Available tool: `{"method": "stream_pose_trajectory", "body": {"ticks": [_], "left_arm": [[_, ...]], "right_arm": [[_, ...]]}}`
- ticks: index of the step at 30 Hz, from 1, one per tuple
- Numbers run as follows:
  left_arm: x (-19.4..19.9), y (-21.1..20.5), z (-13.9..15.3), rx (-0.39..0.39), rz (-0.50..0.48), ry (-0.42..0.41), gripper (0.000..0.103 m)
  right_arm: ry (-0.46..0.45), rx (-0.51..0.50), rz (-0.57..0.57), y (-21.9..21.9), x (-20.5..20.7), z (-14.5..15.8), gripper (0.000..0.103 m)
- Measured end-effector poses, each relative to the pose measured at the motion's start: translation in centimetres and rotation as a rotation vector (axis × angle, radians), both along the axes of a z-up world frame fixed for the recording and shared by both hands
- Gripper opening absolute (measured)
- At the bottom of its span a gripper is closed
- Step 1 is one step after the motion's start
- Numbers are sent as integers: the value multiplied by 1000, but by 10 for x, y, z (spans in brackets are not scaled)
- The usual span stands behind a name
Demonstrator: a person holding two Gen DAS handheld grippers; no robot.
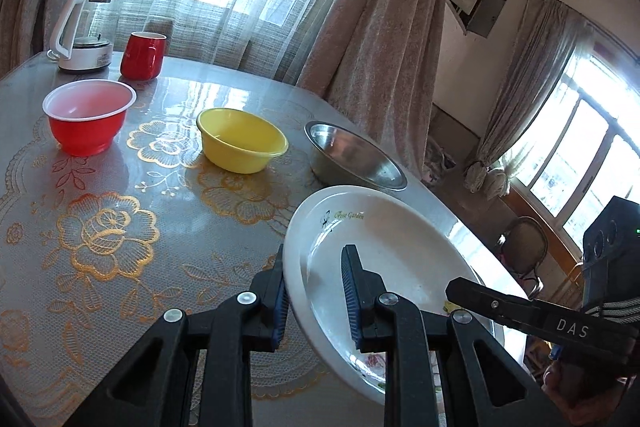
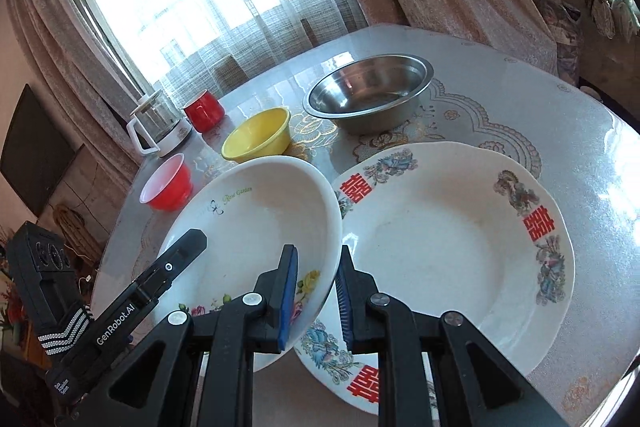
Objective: Organize plates and bowls
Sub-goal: 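Lift the floral plate with both grippers and carry it over the red-character plate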
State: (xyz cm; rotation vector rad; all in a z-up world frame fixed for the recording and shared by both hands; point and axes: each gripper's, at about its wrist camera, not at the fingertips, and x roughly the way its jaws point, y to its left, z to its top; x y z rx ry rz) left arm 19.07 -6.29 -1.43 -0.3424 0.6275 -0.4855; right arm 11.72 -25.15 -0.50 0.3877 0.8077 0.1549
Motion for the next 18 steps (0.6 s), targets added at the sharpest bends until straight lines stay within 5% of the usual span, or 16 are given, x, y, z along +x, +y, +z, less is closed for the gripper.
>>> {"method": "stream_pose_trajectory", "body": {"ticks": [6, 18], "left_arm": [[3, -33, -4, -34, -58, 28, 25], [-2, -101, -3, 67, -194, 20, 26]], "right_arm": [[15, 41, -77, -30, -18, -7, 19], [68, 154, -226, -99, -42, -31, 19]]}}
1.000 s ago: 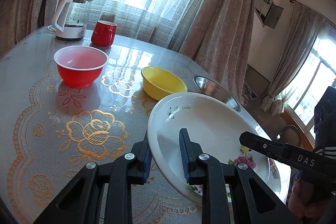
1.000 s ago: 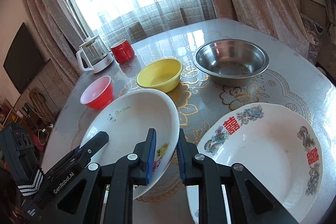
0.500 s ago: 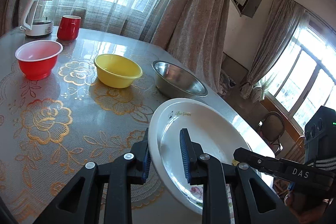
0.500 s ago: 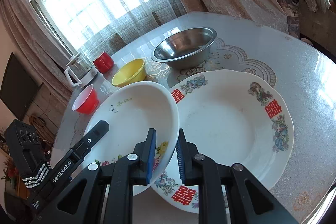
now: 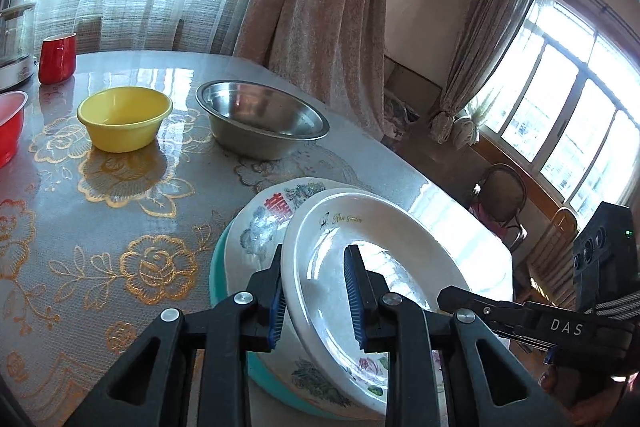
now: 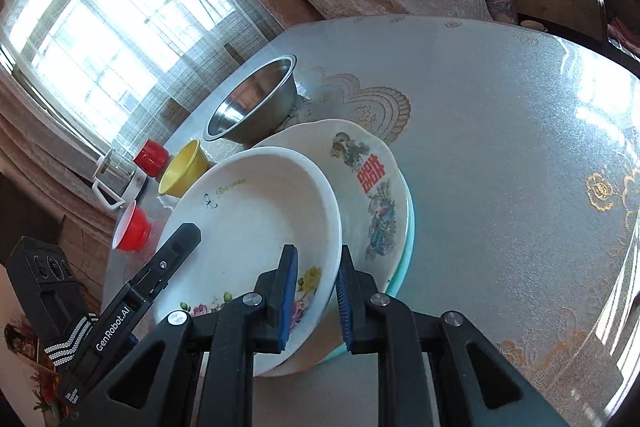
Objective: Organize plates and bowls
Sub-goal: 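Lift the floral plate with both grippers and carry it over the red-character plate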
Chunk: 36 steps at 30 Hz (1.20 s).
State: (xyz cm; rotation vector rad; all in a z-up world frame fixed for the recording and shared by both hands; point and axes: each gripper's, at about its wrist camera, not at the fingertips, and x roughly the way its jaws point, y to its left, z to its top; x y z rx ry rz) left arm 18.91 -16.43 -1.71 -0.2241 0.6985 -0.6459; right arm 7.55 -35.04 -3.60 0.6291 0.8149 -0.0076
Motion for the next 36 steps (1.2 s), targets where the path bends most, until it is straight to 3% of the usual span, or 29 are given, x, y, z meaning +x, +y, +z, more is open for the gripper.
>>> {"method": "stream_pose_trajectory", "body": {"ticks": [8, 17, 20, 25, 36], "left_arm": [[10, -3, -7, 26, -38, 61, 36], [12, 5, -3, -36, -69, 89, 58], [10, 6, -3, -45, -71, 84, 61], [13, 9, -2, -60, -58, 90, 62], [23, 30, -6, -139, -39, 178, 40]], "right_arm": [[64, -56, -7, 2, 14, 2, 19], [172, -135, 2, 10, 37, 1, 18], [174, -149, 2, 11, 38, 1, 18], [191, -181, -3, 16, 43, 0, 15], [183, -270, 2, 25, 44, 1, 15]]}}
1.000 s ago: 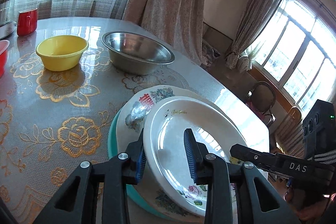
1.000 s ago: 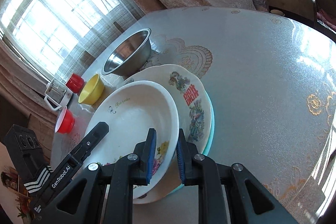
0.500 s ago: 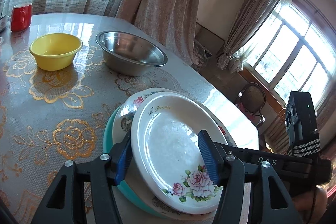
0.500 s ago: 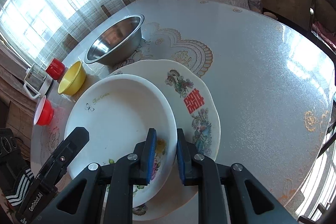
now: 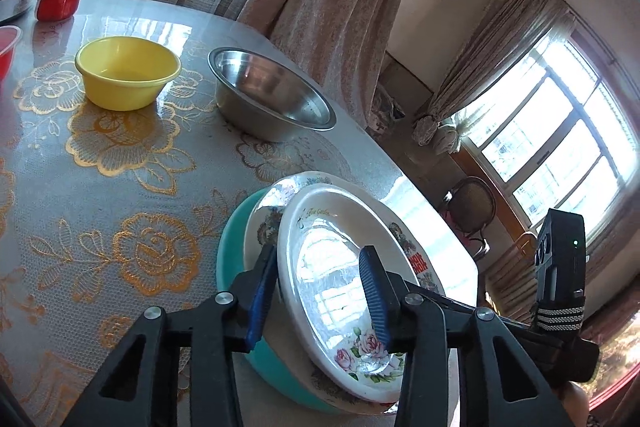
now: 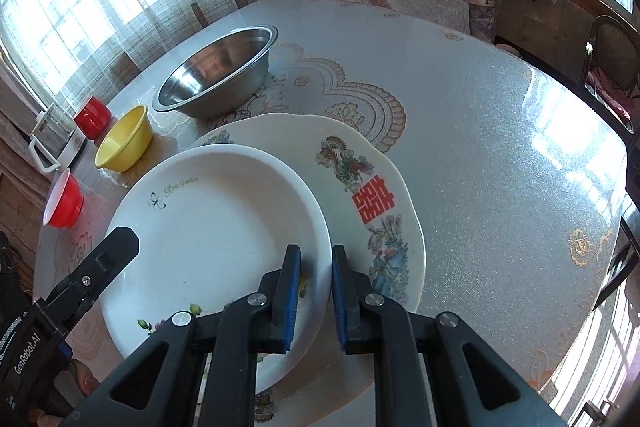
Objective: Organize plates and bowls
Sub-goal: 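Lift the floral plate with both grippers and carry it over the red-character plate, then lower the floral plate onto the red-character plate and open both grippers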
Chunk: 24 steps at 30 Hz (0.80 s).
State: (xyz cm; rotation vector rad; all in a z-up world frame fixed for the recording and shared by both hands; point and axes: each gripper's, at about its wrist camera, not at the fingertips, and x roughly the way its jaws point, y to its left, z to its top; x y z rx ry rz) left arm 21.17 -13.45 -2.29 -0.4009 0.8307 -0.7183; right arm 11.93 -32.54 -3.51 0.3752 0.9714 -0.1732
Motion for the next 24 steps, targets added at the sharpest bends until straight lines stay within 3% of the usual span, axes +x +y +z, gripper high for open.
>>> {"method": "stream_pose_trajectory", "body": {"ticks": [4, 8, 13, 16, 24], "left_arm": [[0, 1, 1, 22, -3, -2, 33], [-4, -3, 2, 55, -12, -21, 32], [-5, 0, 0, 91, 7, -29, 16], [-4, 2, -1, 78, 10, -14, 15], [-8, -12, -2, 156, 3, -90, 14]], "right_arm": [[-7, -61, 4, 6, 0, 1, 13], [-18, -202, 18, 13, 1, 6, 12], [-27, -186, 10, 10, 0, 7, 13], [-29, -179, -2, 9, -2, 9, 14], [-75, -196, -27, 8, -11, 11, 16]]}}
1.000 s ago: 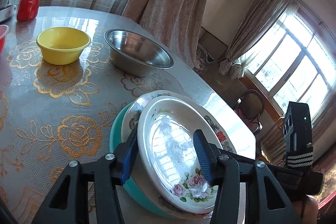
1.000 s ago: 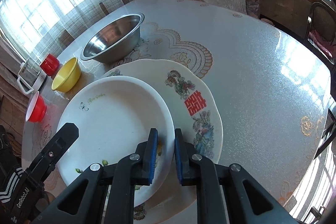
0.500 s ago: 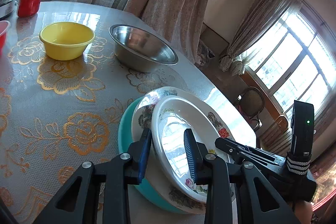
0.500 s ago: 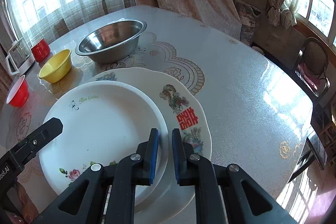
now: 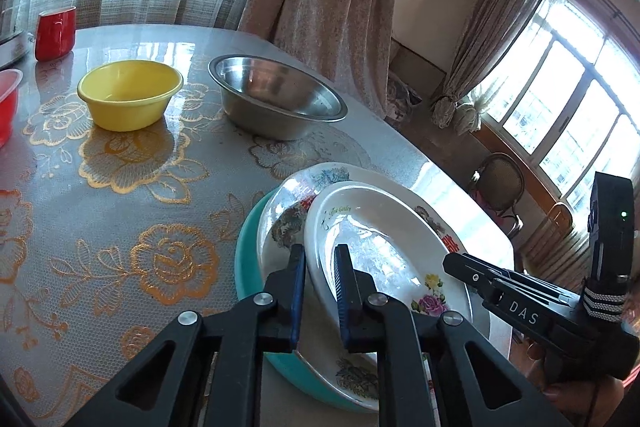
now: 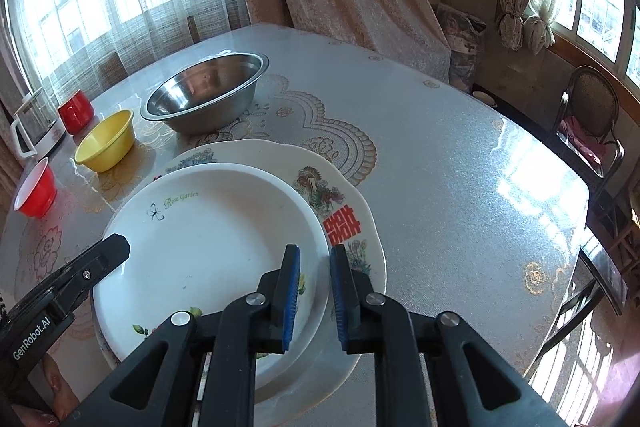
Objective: Organize plates and bowls
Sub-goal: 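Lower the floral plate onto the red-character plate and open both grippers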
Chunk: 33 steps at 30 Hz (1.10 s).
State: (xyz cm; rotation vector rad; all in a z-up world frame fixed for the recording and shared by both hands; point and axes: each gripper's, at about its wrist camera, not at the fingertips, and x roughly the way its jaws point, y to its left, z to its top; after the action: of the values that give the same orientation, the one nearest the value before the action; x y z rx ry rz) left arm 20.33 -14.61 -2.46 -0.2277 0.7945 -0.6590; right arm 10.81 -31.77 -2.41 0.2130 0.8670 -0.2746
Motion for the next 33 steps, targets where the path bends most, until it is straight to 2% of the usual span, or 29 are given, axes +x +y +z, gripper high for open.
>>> {"method": "stream_pose_trajectory", "body": {"ticks": [7, 10, 13, 16, 18, 22, 30, 33], "left_arm": [[8, 23, 5, -130, 56, 22, 16], [5, 27, 10, -114, 79, -14, 16], [6, 27, 9, -109, 79, -12, 16], [3, 24, 12, -63, 99, -49, 16], [1, 24, 14, -43, 117, -75, 20], [3, 27, 14, -25, 146, -89, 37], [12, 43, 9, -31, 226, -59, 47], [12, 51, 8, -26, 280, -62, 57]], "right_arm": [[-49, 21, -25, -5, -12, 7, 17], [-74, 29, -16, -4, -17, 12, 17], [-85, 38, 16, 3, -19, 14, 17], [-76, 35, 43, 11, -19, 11, 17], [-70, 49, 52, 13, -20, 8, 17], [-66, 61, 64, 19, -21, 4, 18], [-74, 63, 86, 27, -23, 7, 22], [-76, 65, 86, 27, -22, 9, 23]]}}
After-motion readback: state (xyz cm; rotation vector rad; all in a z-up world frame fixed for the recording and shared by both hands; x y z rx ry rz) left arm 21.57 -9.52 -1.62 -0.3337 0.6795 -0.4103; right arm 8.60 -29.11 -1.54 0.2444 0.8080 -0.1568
